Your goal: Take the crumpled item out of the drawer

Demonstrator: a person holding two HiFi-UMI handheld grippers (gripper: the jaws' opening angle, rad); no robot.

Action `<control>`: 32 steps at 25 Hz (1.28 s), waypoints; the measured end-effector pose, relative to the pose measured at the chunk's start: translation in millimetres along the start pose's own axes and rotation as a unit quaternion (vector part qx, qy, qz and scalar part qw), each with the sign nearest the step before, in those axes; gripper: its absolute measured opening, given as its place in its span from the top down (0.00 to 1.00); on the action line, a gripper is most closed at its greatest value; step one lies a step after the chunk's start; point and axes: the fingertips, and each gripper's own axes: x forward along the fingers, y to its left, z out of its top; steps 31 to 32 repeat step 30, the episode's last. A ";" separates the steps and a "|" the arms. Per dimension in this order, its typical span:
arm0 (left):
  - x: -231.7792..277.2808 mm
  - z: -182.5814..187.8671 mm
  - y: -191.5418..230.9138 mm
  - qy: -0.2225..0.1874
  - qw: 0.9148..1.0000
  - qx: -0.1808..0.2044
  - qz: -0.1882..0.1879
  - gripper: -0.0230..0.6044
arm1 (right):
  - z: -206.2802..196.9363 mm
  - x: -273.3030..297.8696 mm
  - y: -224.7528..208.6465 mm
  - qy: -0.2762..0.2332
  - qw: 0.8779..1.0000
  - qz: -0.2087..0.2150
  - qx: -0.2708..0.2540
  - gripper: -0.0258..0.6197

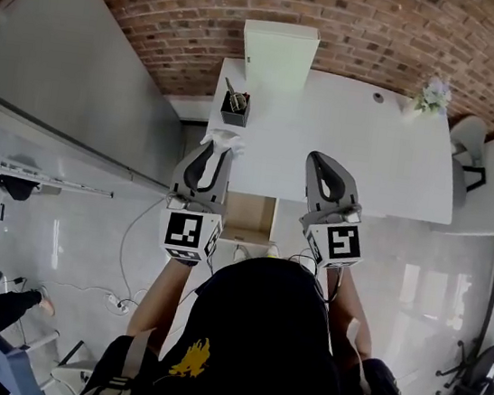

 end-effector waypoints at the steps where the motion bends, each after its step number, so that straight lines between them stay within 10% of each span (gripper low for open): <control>1: 0.2 1.0 -0.5 -0.001 1.000 0.000 -0.001 0.79 | 1.7 -0.8 -0.5 0.000 1.000 0.000 -0.003 0.91; 32: -14.0 -1.4 6.0 0.003 1.000 0.021 0.015 0.80 | 24.9 -1.7 16.6 -0.022 1.000 0.014 -0.013 0.92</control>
